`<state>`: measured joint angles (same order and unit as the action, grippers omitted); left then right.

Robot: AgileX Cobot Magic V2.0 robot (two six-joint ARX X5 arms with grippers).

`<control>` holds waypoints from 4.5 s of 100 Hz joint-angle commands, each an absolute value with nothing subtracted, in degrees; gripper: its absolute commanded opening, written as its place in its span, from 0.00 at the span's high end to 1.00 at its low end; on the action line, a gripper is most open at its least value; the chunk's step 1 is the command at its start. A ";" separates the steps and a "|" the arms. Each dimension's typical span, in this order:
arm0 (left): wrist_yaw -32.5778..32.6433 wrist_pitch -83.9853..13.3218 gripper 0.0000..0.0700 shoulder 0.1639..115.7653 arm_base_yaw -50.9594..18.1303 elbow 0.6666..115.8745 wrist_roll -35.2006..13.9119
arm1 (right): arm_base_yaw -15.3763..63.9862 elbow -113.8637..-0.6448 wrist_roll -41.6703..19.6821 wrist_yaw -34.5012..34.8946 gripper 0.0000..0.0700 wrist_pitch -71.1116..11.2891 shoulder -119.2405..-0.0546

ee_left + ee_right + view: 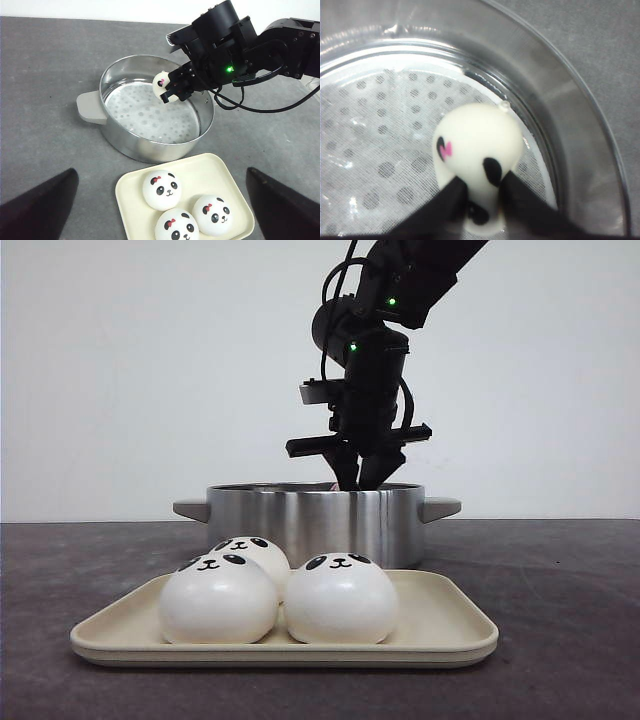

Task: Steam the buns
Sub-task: 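Open the right gripper and raise it out of the pot, then lower the left gripper onto the other rear panda bun and close it, then lift the bun with the left gripper and lower it into the pot, then open the left gripper beside the first bun and withdraw upward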

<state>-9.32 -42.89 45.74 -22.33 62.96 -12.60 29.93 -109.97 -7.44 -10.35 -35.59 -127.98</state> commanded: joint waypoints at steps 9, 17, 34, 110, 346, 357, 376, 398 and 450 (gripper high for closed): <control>-9.43 -42.44 0.00 46.13 -22.63 64.18 -11.18 | 30.06 -111.00 -6.83 -10.55 0.48 -35.18 -129.56; -9.45 -42.50 0.00 46.13 -22.63 64.16 -11.18 | 30.09 -111.00 -6.83 -10.57 0.48 -35.22 -129.56; -9.45 -42.52 0.00 46.15 -22.63 64.18 -11.20 | 30.24 -112.25 -7.11 -10.55 0.48 -39.31 -128.66; -16.60 -43.48 0.00 72.86 -29.30 64.18 -15.97 | 46.35 -114.17 -5.17 -13.63 0.98 -48.56 -82.89; 0.14 -27.44 0.98 98.48 -30.37 88.75 -12.08 | 48.31 -114.06 -8.88 -13.39 0.98 -53.30 -72.95; 0.69 -27.51 0.98 104.33 -29.39 92.05 -12.05 | 48.31 -114.06 -8.56 -13.41 0.98 -54.02 -72.95; 2.09 -26.98 0.98 111.94 -28.32 95.64 -12.03 | 48.31 -113.99 -8.38 -13.56 0.98 -56.86 -72.95; 2.20 -24.38 0.96 116.68 -27.64 96.12 -10.98 | 48.31 -113.99 -8.84 -13.58 0.98 -57.76 -72.95; 2.15 -24.34 0.30 118.87 -26.85 96.12 -9.67 | 48.31 -113.99 -9.87 -13.58 0.98 -57.08 -72.95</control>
<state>1.83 -24.60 117.51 -26.63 94.43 -10.41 47.64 -112.88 -9.10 -13.54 -58.00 -72.47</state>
